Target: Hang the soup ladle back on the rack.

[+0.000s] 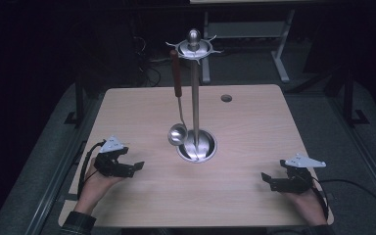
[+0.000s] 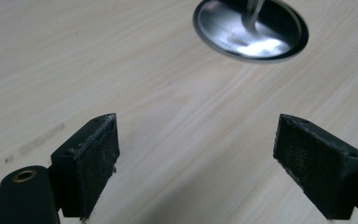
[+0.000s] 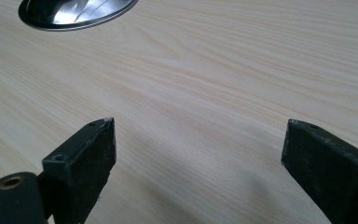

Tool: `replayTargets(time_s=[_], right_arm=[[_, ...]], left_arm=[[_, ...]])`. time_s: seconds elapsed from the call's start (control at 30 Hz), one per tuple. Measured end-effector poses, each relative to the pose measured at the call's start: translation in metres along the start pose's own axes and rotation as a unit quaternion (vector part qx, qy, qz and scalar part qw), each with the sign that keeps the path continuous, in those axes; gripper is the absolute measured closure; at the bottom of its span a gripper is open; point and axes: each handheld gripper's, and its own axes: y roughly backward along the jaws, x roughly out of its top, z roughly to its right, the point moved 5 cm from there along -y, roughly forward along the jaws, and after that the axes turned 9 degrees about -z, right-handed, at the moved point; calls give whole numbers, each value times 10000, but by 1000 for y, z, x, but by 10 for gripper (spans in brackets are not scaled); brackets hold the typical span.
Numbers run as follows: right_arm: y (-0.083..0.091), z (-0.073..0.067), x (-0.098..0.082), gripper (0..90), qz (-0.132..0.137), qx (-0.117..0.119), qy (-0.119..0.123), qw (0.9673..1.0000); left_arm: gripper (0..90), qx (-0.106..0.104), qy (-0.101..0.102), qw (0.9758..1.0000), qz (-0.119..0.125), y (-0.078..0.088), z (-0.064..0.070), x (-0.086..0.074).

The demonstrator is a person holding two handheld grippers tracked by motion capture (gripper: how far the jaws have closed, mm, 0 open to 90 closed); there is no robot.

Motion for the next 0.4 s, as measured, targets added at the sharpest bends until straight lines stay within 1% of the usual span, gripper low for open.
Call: replayTargets(time_s=[0.07,0.13,0.2,0.33,0.37,0.4], right_arm=[[0,0,0,96,2,3,-7,10000],[0,0,0,96,4,2,-6,10000],[0,0,0,95,14,1,-6,10000],[0,0,0,95,3,12,-21,10000],[0,0,0,95,2,14,-20,10000],[0,0,0,95,-1,16,-22,10000]], left_arm=[[137,45,37,10000,-25,-4,0,-9],[137,17,109,9999,5,-7,0,-15],[136,5,152,9999,-40,-9,0,-21],[137,-31,185,9998,-98,-10,-1,-26],[137,-29,220,9997,-65,-9,-1,-26],[137,-30,205,9998,-47,-9,-1,-27]])
